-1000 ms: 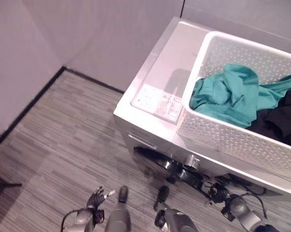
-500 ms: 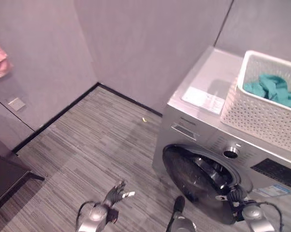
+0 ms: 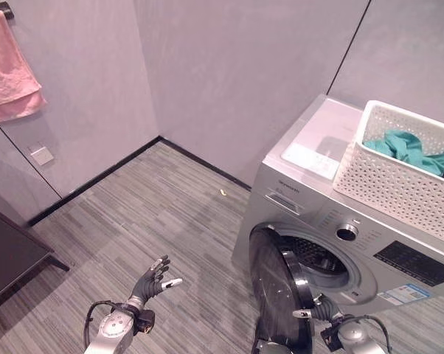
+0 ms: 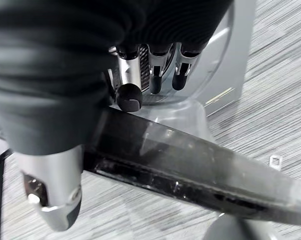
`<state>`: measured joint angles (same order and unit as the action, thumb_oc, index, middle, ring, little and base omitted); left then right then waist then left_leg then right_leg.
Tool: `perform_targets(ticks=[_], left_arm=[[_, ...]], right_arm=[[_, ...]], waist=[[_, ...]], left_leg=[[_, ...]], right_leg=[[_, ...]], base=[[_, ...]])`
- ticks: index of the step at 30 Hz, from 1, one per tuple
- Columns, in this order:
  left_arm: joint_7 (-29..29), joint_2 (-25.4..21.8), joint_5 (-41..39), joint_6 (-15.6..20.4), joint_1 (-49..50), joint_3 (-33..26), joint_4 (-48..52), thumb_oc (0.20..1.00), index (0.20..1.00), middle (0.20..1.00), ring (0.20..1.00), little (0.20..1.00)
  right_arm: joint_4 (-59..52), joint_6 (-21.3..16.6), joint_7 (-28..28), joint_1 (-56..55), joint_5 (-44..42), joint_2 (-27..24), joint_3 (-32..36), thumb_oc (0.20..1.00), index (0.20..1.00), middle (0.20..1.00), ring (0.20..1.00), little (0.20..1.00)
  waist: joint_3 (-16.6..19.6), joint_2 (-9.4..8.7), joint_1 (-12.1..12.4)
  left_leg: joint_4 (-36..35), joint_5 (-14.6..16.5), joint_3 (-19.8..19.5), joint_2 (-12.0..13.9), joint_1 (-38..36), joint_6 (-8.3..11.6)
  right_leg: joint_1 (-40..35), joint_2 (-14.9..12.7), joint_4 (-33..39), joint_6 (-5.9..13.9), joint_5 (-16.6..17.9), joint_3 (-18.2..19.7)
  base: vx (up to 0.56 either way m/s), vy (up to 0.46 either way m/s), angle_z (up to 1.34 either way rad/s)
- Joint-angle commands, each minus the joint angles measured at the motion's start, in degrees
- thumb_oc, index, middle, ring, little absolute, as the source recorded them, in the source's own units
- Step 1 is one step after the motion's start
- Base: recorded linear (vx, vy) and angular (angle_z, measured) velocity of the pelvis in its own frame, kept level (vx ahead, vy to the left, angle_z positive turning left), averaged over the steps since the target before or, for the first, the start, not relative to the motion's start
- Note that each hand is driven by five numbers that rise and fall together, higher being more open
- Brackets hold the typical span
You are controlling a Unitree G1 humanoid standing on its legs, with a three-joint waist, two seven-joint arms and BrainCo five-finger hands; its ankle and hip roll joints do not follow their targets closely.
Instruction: Grab the laundry basket,head to the washer,open it,put in the laundry and shut it.
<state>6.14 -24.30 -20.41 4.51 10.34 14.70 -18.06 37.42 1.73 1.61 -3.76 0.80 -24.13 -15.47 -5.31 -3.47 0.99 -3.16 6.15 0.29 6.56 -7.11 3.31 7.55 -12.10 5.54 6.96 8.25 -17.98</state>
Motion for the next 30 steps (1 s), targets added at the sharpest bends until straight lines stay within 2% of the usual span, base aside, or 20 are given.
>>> perform_targets(ticks=[1,6,7,10,11,12,13,14,15,16,17,18,19,21,22,24,25,27,28,30], left_arm=[[1.80,1.64,-3.25,1.89,-3.94,2.26,4.42,1.000,1.000,1.000,1.000,1.000],[2.24,2.65,-3.77,1.51,-8.00,6.05,4.02,1.000,1.000,1.000,1.000,1.000],[1.48,3.15,-3.38,1.65,-12.99,10.06,3.36,1.000,1.000,1.000,1.000,1.000],[1.13,4.81,-3.81,1.82,-18.71,13.90,2.48,1.000,1.000,1.000,1.000,1.000],[1.45,6.31,-3.76,1.98,-21.43,15.24,2.11,1.000,1.000,1.000,1.000,1.000],[1.30,6.79,-3.99,2.02,-23.31,16.49,2.17,1.000,1.000,1.000,1.000,1.000],[-0.34,5.73,-3.82,2.38,-21.95,16.90,5.25,1.000,1.000,1.000,1.000,1.000],[-0.63,6.16,-3.99,2.55,-21.17,17.00,6.12,1.000,1.000,1.000,1.000,1.000],[-0.36,6.87,-4.08,2.44,-20.49,17.69,6.24,1.000,1.000,1.000,1.000,1.000],[0.38,7.81,-4.07,2.20,-20.96,19.21,5.64,1.000,1.000,1.000,1.000,1.000],[1.05,8.56,-3.96,1.78,-22.41,20.54,4.54,1.000,1.000,1.000,1.000,1.000],[1.05,8.55,-3.96,1.79,-22.42,20.54,4.53,1.000,1.000,1.000,1.000,1.000],[1.38,8.14,-3.28,1.65,-22.02,21.42,4.44,1.000,1.000,1.000,1.000,1.000],[1.86,7.16,-3.43,1.29,-23.19,21.99,3.80,1.000,1.000,1.000,1.000,1.000],[1.90,6.49,-3.69,0.96,-22.42,21.55,4.11,1.000,1.000,1.000,1.000,1.000],[1.96,5.97,-4.37,0.54,-20.99,20.75,4.59,1.000,1.000,1.000,1.000,1.000],[2.07,4.97,-5.45,0.11,-17.36,18.39,4.71,1.000,1.000,1.000,1.000,1.000],[2.38,4.73,-5.73,-0.47,-14.99,17.31,4.86,1.000,1.000,1.000,1.000,1.000],[2.35,4.49,-5.57,-0.69,-14.29,16.63,4.95,1.000,1.000,1.000,1.000,1.000],[2.73,4.17,-4.96,-0.33,-13.66,16.26,7.09,1.000,1.000,1.000,1.000,1.000]], right_arm=[[-0.22,-2.21,-1.09,11.19,-0.54,2.28,-1.31,1.000,1.000,1.000,1.000,1.000],[-2.08,-2.48,-1.35,9.85,-3.59,2.01,0.12,1.000,1.000,1.000,1.000,1.000],[-1.43,-3.12,-2.41,10.98,-6.47,2.58,-0.12,1.000,1.000,1.000,1.000,1.000],[-1.50,-3.58,-3.54,12.10,-8.69,2.43,0.03,1.000,1.000,1.000,1.000,1.000],[-1.41,-4.18,-3.78,12.50,-9.52,1.98,0.34,1.000,1.000,1.000,1.000,1.000],[-1.13,-4.30,-4.59,13.62,-9.86,1.67,-0.21,1.000,1.000,1.000,1.000,1.000],[-0.72,-4.43,-5.94,15.65,-10.95,2.53,-3.03,1.000,1.000,1.000,1.000,1.000],[-0.41,-4.54,-6.12,16.29,-10.77,3.24,-3.47,1.000,1.000,1.000,1.000,1.000],[-0.09,-3.92,-5.58,16.51,-10.45,3.59,-3.48,1.000,1.000,1.000,1.000,1.000],[-0.16,-3.77,-5.26,16.23,-10.63,3.53,-2.49,1.000,1.000,1.000,1.000,1.000],[-0.29,-3.42,-4.93,15.97,-10.57,3.43,-1.37,1.000,1.000,1.000,1.000,1.000],[-0.29,-3.42,-4.93,15.98,-10.57,3.44,-1.36,1.000,1.000,1.000,1.000,1.000],[-0.75,-2.87,-4.80,16.51,-10.41,3.23,-0.71,1.000,1.000,1.000,1.000,1.000],[1.18,-3.10,-5.56,18.79,-12.01,4.14,0.14,1.000,1.000,1.000,1.000,1.000],[1.49,-3.10,-5.56,18.73,-12.53,4.56,0.41,1.000,1.000,1.000,1.000,1.000],[1.91,-3.07,-5.59,18.61,-12.77,4.81,0.37,1.000,1.000,1.000,1.000,1.000],[3.15,-3.12,-4.65,18.49,-13.20,5.66,-0.11,1.000,1.000,1.000,1.000,1.000],[4.54,-3.18,-4.23,18.51,-13.38,6.46,-1.08,1.000,1.000,1.000,1.000,1.000],[4.91,-3.24,-4.12,18.42,-13.48,7.06,-1.61,1.000,1.000,1.000,1.000,1.000],[5.97,-3.37,-3.82,19.12,-13.84,9.05,-3.26,1.000,1.000,1.000,1.000,1.000]], waist=[[-2.19,1.99,3.47],[-2.78,0.98,2.23],[-5.60,0.13,2.19],[-6.85,-1.29,1.41],[-7.33,-1.74,0.12],[-8.38,-2.72,-1.07],[-9.87,-2.04,0.99],[-9.66,-1.73,1.42],[-9.08,-1.45,1.02],[-8.17,-0.92,0.36],[-7.55,-1.35,-0.74],[-7.51,-1.45,-0.77],[-7.85,-1.43,-0.86],[-9.39,-0.55,0.49],[-9.59,0.04,0.78],[-9.53,0.58,1.02],[-8.62,2.29,2.01],[-8.00,3.19,2.58],[-7.52,3.23,2.91],[-5.70,3.35,3.58]], left_leg=[[-1.26,3.46,-0.92,-5.58,-1.19,-4.84],[-1.79,2.30,-1.93,-4.93,0.46,-3.95],[-0.97,0.97,-2.31,-4.57,3.81,-3.17],[5.62,1.40,-0.29,-4.79,11.63,-2.67],[11.72,3.67,5.01,-1.87,14.38,-1.83],[19.87,6.79,9.60,6.48,16.25,-0.57],[25.77,3.74,0.38,8.27,15.19,1.35],[24.41,3.60,-8.08,7.10,13.77,2.44],[19.26,6.38,-12.44,5.79,10.39,2.70],[16.58,9.92,-13.63,3.82,8.59,2.22],[15.55,11.12,-11.64,2.58,7.93,1.72],[15.54,11.07,-11.65,2.45,7.99,1.68],[15.41,12.84,-8.87,0.07,6.76,-0.23],[17.37,12.99,-5.37,-1.21,7.51,-1.19],[16.96,12.34,-4.72,-1.38,7.28,-1.48],[16.17,11.78,-4.03,-1.88,6.79,-2.05],[12.93,11.02,-2.84,-2.23,4.90,-3.13],[10.50,9.69,-2.23,-2.71,3.81,-4.26],[9.51,9.03,-1.94,-3.42,3.54,-4.55],[5.44,6.60,-0.82,-6.09,2.87,-5.21]], right_leg=[[-4.46,-5.19,-2.17,2.68,-0.31,0.21],[-4.53,-4.95,-0.54,2.72,0.07,-1.07],[-3.62,-5.06,-0.54,2.54,-0.01,-1.68],[-2.17,-7.19,-0.54,2.89,0.11,-2.96],[-2.31,-8.42,-0.54,3.22,0.11,-4.40],[-2.64,-9.43,-0.54,3.59,-0.64,-4.39],[-1.24,-8.32,-0.54,2.15,-0.27,-1.85],[-0.73,-7.52,-0.54,2.26,-0.12,0.69],[-0.48,-7.59,-0.54,2.85,0.17,2.65],[-0.28,-9.19,-0.54,4.00,1.46,4.03],[-0.16,-12.36,-0.54,5.02,3.54,3.78],[-0.10,-12.49,-0.54,5.06,3.56,3.79],[1.41,-15.30,-0.54,5.91,9.94,2.75],[0.54,-15.62,-1.98,4.53,6.22,-1.71],[0.02,-15.00,-3.52,3.61,3.54,-2.76],[0.13,-14.42,-5.28,3.31,2.22,-3.45],[0.32,-12.14,-8.17,3.27,-0.87,-4.72],[0.91,-9.70,-11.38,2.30,-3.44,-4.05],[0.08,-8.53,-11.24,2.05,-4.18,-3.98],[-1.01,-8.57,-8.43,2.36,-1.24,-3.74]], base=[[-0.03,-0.057,0.00],[-0.08,-0.057,0.30],[-0.22,-0.039,0.23],[-0.23,-0.045,0.46],[-0.17,0.004,1.16],[-0.20,0.250,2.31],[-0.12,0.415,1.84],[-0.03,0.557,0.65],[0.11,0.514,-1.14],[0.06,0.580,-1.16],[0.02,0.419,-0.58],[-0.09,0.604,-0.08],[-0.15,0.570,0.01],[-0.21,0.536,-0.28],[-0.15,0.314,-0.99],[-0.06,0.246,-0.72],[-0.01,0.238,-0.08],[-0.02,0.206,-0.71],[-0.08,0.161,-0.77],[-0.07,0.113,-0.03]])
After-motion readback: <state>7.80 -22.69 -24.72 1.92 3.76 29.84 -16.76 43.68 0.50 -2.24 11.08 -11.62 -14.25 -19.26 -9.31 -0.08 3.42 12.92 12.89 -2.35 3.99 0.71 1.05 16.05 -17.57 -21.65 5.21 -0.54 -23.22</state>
